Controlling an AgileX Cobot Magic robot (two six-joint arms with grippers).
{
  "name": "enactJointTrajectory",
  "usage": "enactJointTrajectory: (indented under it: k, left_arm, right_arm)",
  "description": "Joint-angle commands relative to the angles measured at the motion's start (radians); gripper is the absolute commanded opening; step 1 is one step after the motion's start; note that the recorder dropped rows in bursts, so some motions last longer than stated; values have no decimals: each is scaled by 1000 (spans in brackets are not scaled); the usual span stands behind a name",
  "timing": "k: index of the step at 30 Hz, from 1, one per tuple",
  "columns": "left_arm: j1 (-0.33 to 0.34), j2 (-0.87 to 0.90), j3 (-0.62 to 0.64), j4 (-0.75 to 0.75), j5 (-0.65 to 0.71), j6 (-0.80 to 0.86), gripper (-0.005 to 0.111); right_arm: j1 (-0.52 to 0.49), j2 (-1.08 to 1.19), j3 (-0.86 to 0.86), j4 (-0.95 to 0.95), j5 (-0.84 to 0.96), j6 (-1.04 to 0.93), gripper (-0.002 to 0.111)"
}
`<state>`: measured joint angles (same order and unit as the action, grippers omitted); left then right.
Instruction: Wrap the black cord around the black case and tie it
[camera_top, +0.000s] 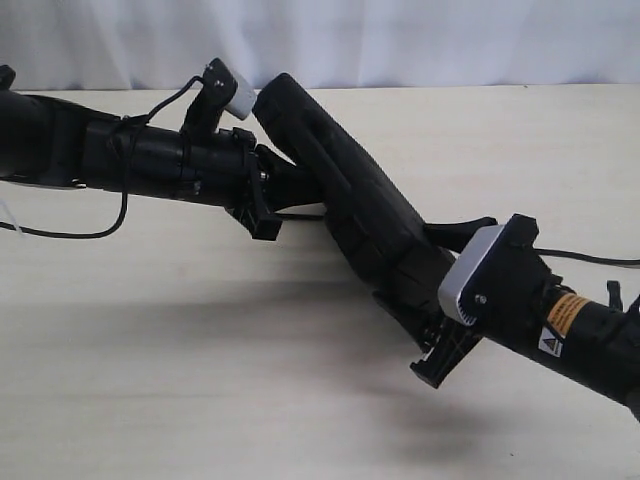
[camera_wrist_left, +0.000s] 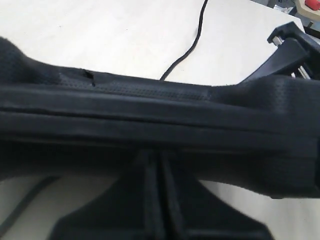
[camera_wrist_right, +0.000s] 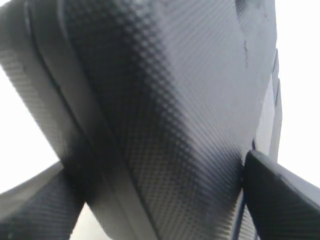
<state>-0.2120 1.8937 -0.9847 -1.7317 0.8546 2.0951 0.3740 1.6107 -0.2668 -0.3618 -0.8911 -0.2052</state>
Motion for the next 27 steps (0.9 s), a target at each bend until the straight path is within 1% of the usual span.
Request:
enactJointTrajectory:
  k: [1,3,5,7,8,9,11,12,14,15,16,17,19,20,22,23,24,25,26,27]
  left_arm:
    - [-13,-3,-6,-13,19,-9,0]
    - [-33,-3,-6,-13,18,-9,0]
    - [-45,-3,-6,-13,5,-9,0]
    - [-45,-3,-6,-13,-32,-7,0]
    - [-45,-3,-6,-13,-45,-7,0]
    - [-45,-3,-6,-13,-71,-7,0]
    - [-45,-3,-6,-13,-73,-7,0]
    - [-45,-3,-6,-13,-78,-7,0]
    - [-43,-5,-6,-13,-137,8,0]
    - [-36,-22,-6,-13,-195,35,0]
    - [-24,-49,-6,-13,-281,48,0]
    - [-15,-64,-6,-13,-328,48,0]
    - [15,-93,-18,-13,-484,37,0]
    - [29,-90,-59,-13,-654,-81,0]
    - [48,-58,-117,-13,-837,-192,1]
    - [52,-44,-133,-13,-843,-192,3]
    - [54,-16,-160,-13,-847,-194,10]
    - [54,12,-197,-13,-882,-213,19]
    - [54,28,-217,-13,-917,-220,23]
    - [54,60,-243,-13,-987,-232,28]
  right_arm:
    - [1,-2,-24,106,-43,0,75]
    - [1,-2,-41,108,-43,19,75]
    - [1,-2,-47,110,-33,48,70]
    - [1,-2,-47,110,9,63,45]
    - [1,-2,-47,101,16,63,37]
    - [1,-2,-47,58,30,63,21]
    - [1,-2,-47,1,33,66,5]
    - [1,-2,-47,2,33,65,5]
    - [1,-2,-47,24,46,67,5]
    - [1,-2,-47,68,56,68,5]
    - [1,-2,-47,120,60,68,5]
    - [1,-2,-47,141,60,68,5]
    - [1,-2,-47,143,60,63,5]
    - [1,-2,-47,143,60,63,5]
    - [1,-2,-47,143,60,63,5]
    - [1,-2,-47,143,60,63,5]
    - [1,-2,-47,143,60,63,5]
    - [1,-2,-47,143,63,64,5]
    - [1,-2,-47,143,66,64,5]
    - [1,-2,-47,143,75,64,5]
